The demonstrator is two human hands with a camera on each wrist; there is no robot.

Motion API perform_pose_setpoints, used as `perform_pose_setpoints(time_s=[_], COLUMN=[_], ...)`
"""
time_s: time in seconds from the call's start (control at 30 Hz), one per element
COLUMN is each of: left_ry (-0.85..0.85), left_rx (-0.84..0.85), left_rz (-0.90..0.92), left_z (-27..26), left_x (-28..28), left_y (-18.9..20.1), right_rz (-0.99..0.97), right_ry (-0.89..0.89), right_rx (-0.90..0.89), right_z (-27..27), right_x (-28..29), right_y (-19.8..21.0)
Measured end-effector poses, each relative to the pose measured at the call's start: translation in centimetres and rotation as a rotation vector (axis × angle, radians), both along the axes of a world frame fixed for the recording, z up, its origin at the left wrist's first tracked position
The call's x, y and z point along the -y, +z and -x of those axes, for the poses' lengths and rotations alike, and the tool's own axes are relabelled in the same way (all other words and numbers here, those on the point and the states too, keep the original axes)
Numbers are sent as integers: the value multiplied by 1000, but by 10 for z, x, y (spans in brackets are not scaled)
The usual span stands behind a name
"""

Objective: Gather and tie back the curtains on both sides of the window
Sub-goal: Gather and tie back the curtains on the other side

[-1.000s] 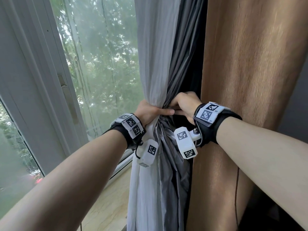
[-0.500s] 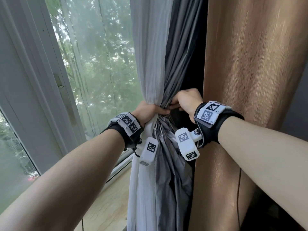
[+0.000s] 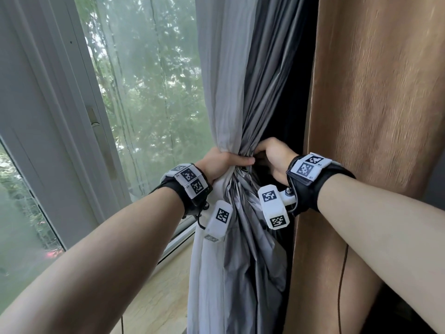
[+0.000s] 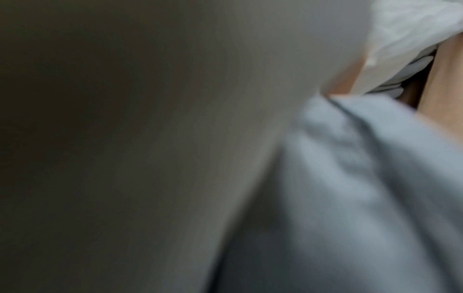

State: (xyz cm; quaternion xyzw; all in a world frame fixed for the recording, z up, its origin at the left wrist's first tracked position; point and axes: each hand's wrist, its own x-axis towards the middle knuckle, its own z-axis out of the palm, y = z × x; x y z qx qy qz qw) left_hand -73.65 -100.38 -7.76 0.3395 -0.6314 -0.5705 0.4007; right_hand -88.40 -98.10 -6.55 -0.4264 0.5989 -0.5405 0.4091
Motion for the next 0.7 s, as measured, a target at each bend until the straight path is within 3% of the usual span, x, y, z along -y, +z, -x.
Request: perform_pose_setpoints(time_s=[0.2, 0.53, 0.7], left_ry=[107, 223, 275], left_rx=[79, 125, 117], left_rz=[45, 51, 40], left_z=[-1, 6, 8], left_x=[10, 9, 9], left_y=[-2, 0, -3], right_rz=[61, 39, 113], right_ry=[-73, -53, -189], right_rx=[-116, -69, -171], right_z=[15, 6, 19], right_x=[13, -10, 0], right_y=[-6, 14, 13])
